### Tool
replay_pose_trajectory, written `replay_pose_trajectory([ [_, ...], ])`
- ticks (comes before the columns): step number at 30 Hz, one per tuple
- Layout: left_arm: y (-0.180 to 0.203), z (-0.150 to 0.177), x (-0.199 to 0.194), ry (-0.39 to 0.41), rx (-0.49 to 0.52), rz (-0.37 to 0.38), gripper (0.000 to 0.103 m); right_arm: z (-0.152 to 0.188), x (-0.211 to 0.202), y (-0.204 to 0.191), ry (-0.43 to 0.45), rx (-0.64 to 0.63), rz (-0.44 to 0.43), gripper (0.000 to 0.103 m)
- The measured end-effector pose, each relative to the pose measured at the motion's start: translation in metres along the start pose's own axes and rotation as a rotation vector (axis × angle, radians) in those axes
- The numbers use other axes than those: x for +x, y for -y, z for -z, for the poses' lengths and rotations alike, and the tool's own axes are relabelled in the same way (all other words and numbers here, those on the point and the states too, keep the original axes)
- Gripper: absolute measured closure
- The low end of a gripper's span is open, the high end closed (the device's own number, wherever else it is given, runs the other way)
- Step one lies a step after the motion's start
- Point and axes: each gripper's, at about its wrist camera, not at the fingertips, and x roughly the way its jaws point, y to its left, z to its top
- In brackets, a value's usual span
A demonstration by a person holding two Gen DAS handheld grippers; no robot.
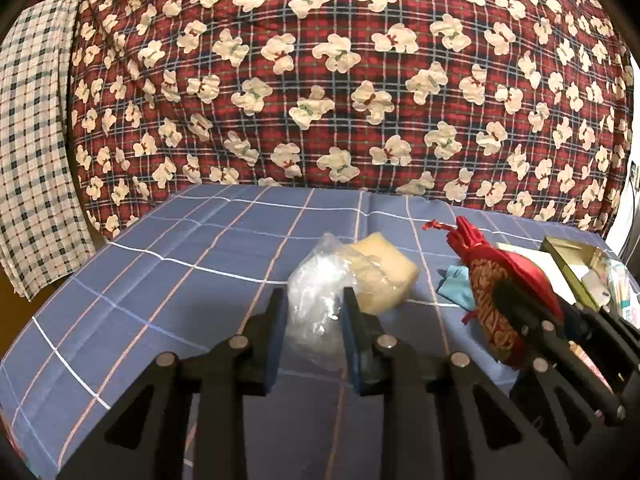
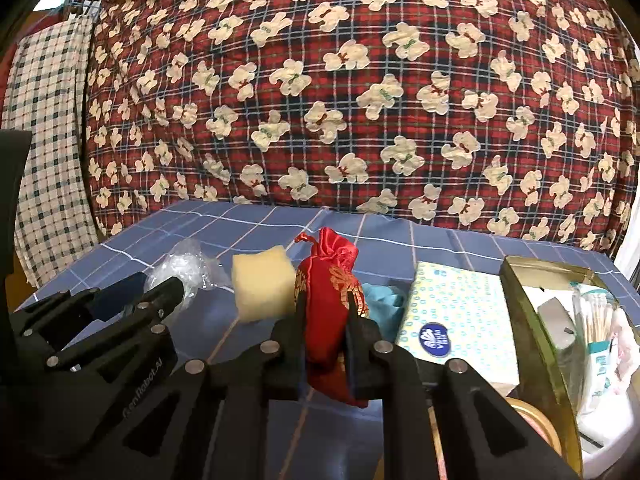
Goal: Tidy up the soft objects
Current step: 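Lift the plastic bag and red pouch and carry them toward the gold tin tray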
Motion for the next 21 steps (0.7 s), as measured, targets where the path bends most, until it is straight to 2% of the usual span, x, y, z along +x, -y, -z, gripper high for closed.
replay_pose_trajectory([
  [21, 0.030, 0.002, -0.004, 0.006, 0.016, 0.017, 0.078, 0.005, -0.022, 0.038, 0.075, 0.029, 0.045, 0.087],
])
